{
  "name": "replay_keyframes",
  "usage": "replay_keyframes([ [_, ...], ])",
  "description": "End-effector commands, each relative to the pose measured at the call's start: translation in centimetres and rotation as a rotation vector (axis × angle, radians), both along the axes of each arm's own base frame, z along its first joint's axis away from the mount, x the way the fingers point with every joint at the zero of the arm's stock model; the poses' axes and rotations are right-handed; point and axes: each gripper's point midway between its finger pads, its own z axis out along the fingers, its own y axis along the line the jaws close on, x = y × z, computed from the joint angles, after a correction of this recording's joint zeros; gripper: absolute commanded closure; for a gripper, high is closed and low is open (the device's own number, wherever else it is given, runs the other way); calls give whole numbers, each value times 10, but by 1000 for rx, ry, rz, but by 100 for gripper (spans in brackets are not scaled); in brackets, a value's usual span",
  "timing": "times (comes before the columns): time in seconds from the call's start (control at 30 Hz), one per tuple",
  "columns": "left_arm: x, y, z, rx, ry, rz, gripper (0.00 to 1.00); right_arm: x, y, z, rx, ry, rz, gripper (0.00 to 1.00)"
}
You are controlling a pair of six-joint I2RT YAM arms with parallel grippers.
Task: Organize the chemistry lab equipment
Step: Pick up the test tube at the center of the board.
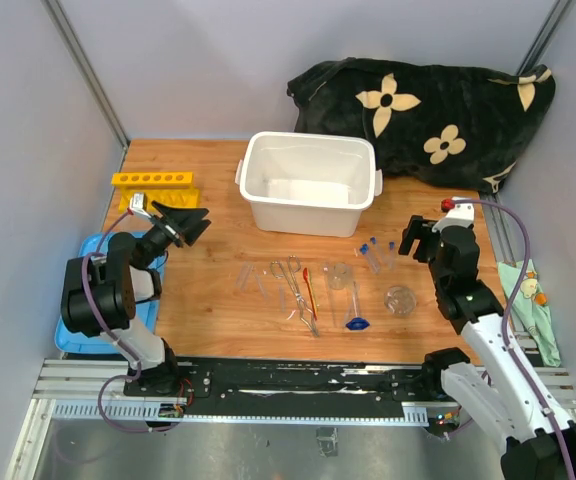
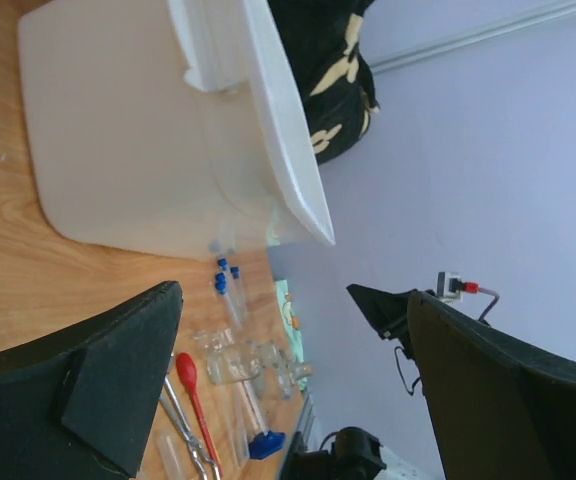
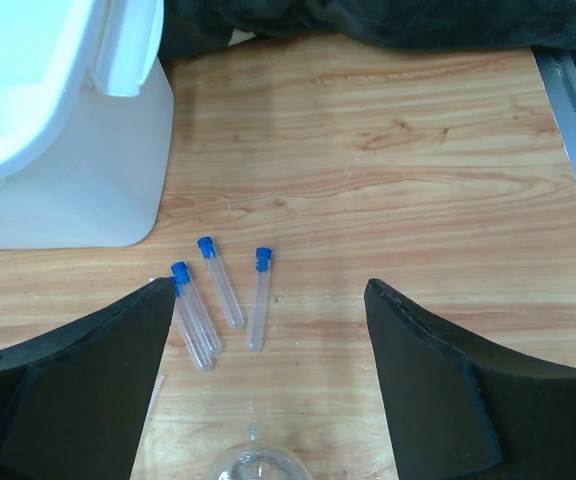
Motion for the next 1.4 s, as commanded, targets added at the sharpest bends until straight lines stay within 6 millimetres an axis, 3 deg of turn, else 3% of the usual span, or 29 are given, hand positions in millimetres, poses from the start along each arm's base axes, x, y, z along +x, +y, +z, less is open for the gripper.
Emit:
replay_keyframes([
  [0.0,-18,-12,58,84,-252,-67,1,-2,10,24,65,-29,23,21],
  [0.07,-8,-14,55,178,-196,-43,1,-4,19,31,102,-46,67,21],
  [0.1,-6,-18,70,278,-228,-9,1,-6,26,37,123,-55,104,21],
  [0.17,5,-20,76,565,-207,105,1,-12,48,51,183,-76,215,21],
  [0.23,5,-23,107,749,-256,200,1,-26,81,64,258,-90,407,21],
  [0.3,-5,-32,135,739,-332,179,1,-44,115,81,367,-108,603,21],
  [0.4,-20,-47,160,654,-397,117,1,-69,146,107,582,-107,778,21],
  [0.53,-37,-65,170,509,-412,24,1,-103,168,144,732,-205,1021,23],
  [0.6,-52,-77,174,363,-402,-63,1,-107,169,151,760,-196,1033,27],
  [0.63,-60,-83,174,312,-410,-106,4,-106,170,147,746,-153,1022,30],
  [0.7,-73,-87,177,205,-427,-152,29,-101,168,132,650,-45,962,35],
  [0.77,-82,-90,177,141,-451,-193,50,-104,164,110,548,64,903,35],
  [0.8,-89,-94,178,145,-481,-238,58,-106,164,109,495,69,897,35],
  [0.83,-92,-97,176,161,-497,-284,61,-108,164,105,465,93,884,35],
  [0.9,-94,-102,173,177,-479,-360,56,-111,168,95,404,149,865,35],
  [0.93,-97,-104,174,183,-479,-390,46,-113,171,88,368,179,853,35],
  [0.97,-99,-105,174,189,-478,-406,27,-115,176,80,326,214,849,35],
  [1.0,-100,-105,173,200,-476,-411,15,-116,181,73,278,241,839,36],
  [1.07,-99,-105,173,236,-478,-388,10,-119,195,55,178,297,827,37],
  [1.1,-96,-104,171,264,-477,-364,16,-125,207,45,126,326,838,38],
  [1.17,-83,-99,168,346,-452,-277,47,-125,219,29,46,371,809,40],
  [1.2,-73,-95,159,446,-446,-224,68,-125,225,22,14,391,801,40],
  [1.23,-62,-89,151,539,-398,-160,79,-123,230,15,-13,409,786,40],
  [1.3,-47,-81,125,743,-289,-77,93,-119,236,4,-32,447,756,40],
  [1.37,-42,-75,102,836,-208,-62,93,-116,240,-6,-45,476,733,41],
])
